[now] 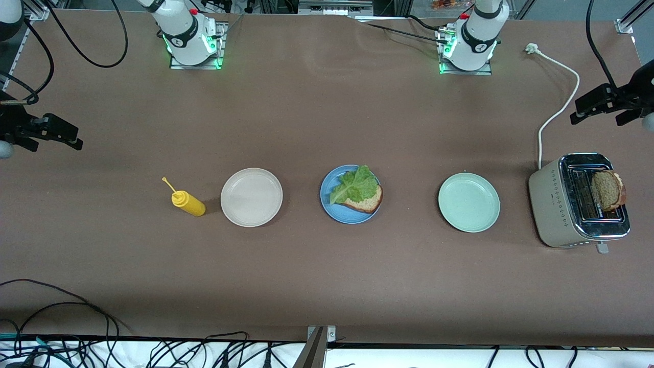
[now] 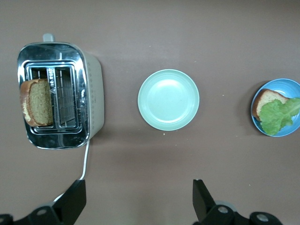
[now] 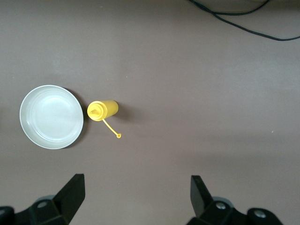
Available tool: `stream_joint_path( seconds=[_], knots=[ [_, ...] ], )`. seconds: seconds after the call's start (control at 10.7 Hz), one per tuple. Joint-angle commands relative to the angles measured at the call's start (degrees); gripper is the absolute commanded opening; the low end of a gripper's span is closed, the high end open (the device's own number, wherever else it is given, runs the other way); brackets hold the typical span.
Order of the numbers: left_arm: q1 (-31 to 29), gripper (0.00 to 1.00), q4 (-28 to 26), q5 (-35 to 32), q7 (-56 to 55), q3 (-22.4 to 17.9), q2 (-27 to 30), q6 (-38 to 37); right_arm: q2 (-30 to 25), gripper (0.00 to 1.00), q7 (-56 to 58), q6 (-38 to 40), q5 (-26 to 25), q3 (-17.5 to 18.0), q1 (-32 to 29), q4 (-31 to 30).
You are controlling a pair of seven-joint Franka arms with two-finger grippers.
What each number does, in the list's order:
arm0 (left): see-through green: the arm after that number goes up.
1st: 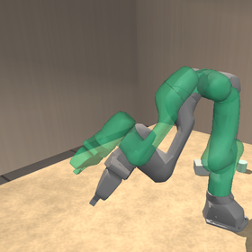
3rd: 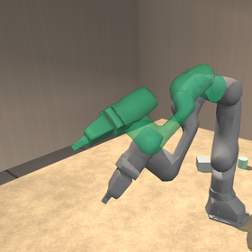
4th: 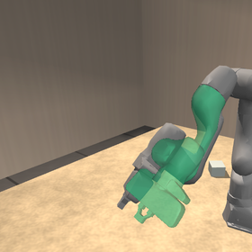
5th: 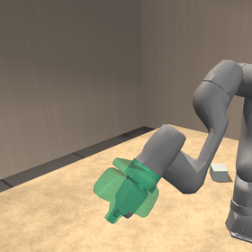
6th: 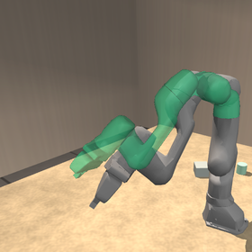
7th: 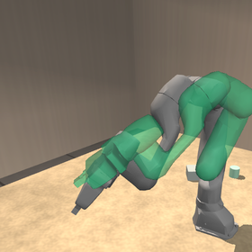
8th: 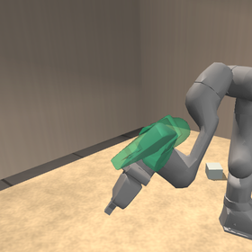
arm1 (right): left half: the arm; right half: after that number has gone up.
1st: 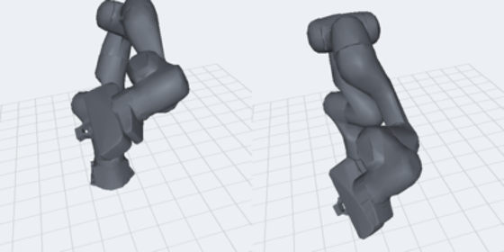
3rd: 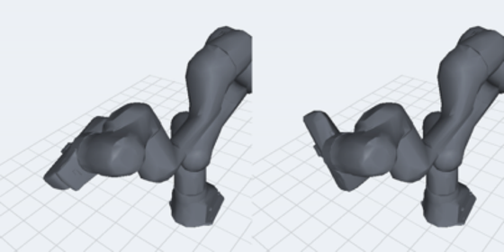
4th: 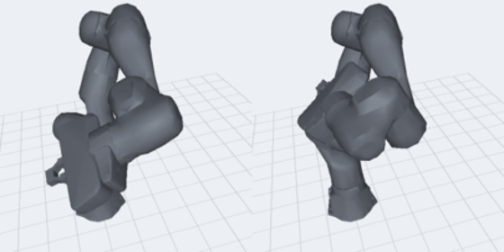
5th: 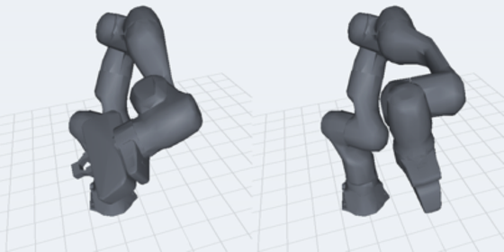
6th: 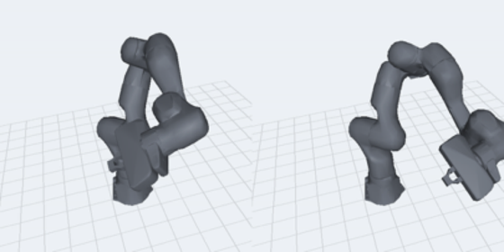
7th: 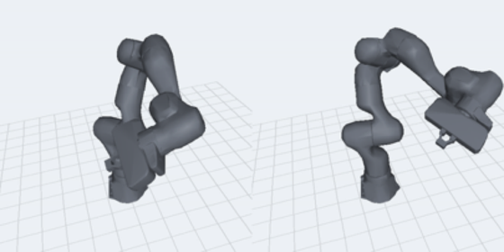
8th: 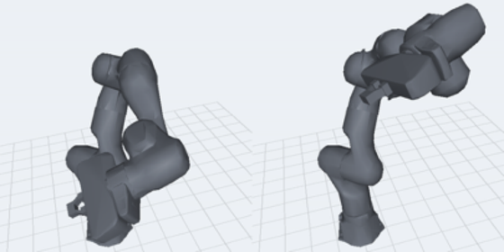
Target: Make sandwich in blue plate with both arms
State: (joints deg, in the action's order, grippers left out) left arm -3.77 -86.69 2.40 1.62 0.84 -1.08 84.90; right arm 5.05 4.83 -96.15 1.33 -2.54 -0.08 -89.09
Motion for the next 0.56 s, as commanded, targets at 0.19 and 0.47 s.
stream_joint_path(
  seconds=[0.19,0.47],
  knots=[
    [-8.4,1.00,3.0,0.7,8.6,0.0,-8.3,3.2,0.6,1.00,0.3,0.4,0.1,0.1,-0.4,1.4],
    [-12.0,1.00,3.1,0.2,10.7,0.0,-13.1,9.8,0.6,1.00,0.3,0.4,0.2,0.1,-0.4,1.4]
  ],
)
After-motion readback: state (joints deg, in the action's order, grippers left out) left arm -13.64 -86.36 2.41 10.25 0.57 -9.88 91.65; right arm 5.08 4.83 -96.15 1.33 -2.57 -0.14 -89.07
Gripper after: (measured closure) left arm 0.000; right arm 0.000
